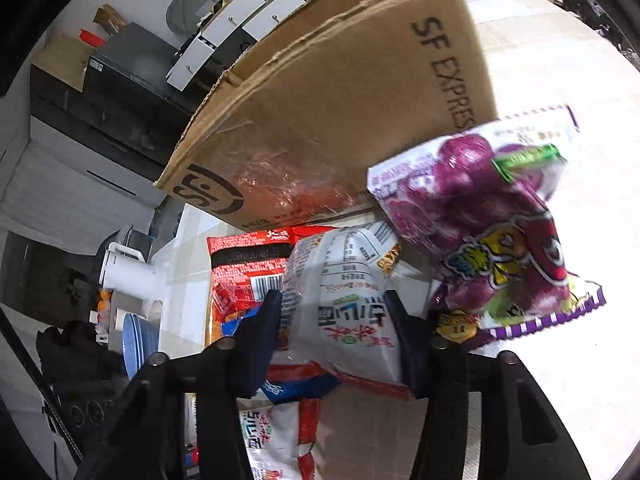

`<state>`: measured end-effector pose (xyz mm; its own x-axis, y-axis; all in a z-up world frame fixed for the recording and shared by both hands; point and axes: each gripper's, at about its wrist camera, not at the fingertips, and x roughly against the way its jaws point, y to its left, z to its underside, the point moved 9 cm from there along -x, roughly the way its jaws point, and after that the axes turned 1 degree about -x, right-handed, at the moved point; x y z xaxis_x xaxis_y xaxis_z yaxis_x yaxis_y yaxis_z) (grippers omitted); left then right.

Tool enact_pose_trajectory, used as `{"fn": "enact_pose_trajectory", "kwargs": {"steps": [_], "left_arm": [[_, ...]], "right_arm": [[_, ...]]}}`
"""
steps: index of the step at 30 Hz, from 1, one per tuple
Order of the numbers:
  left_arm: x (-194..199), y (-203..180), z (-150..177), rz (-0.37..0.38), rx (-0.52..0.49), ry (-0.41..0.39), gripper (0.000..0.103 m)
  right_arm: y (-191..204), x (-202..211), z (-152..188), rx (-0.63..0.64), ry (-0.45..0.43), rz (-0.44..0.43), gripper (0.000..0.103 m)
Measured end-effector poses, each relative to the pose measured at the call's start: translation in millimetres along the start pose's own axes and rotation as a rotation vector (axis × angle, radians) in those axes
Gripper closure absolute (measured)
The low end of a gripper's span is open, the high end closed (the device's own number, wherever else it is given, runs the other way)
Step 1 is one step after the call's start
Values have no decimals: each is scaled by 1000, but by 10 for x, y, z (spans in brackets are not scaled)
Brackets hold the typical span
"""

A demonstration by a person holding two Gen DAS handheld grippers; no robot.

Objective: Organize snacks
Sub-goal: 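Grasp the white noodle snack bag with the right tool while the left tool grasps the red stick-snack bag, then lift the white bag with the right tool while the left tool lifts the red bag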

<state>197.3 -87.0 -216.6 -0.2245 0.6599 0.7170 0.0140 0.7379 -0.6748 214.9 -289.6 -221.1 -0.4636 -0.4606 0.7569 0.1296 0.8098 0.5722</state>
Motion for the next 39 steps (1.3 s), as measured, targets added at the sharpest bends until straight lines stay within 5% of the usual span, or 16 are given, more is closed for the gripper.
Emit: {"fn": "enact_pose_trajectory", "kwargs": {"steps": [19,28,33,39], "left_arm": [[94,-190,156,-37,-67,-52,75],[223,-199,215,-57,-72,-86,75],[279,-194,197,-68,-87,-108,75],[404,-287,250,-105,-155,-148,77]], "right_arm": [[15,645,402,128,-107,-10,58],[105,733,622,24,-14,-292,58],[92,846,648,72,-67,-223,58],[19,979,768,212,-121,-27,58]]}}
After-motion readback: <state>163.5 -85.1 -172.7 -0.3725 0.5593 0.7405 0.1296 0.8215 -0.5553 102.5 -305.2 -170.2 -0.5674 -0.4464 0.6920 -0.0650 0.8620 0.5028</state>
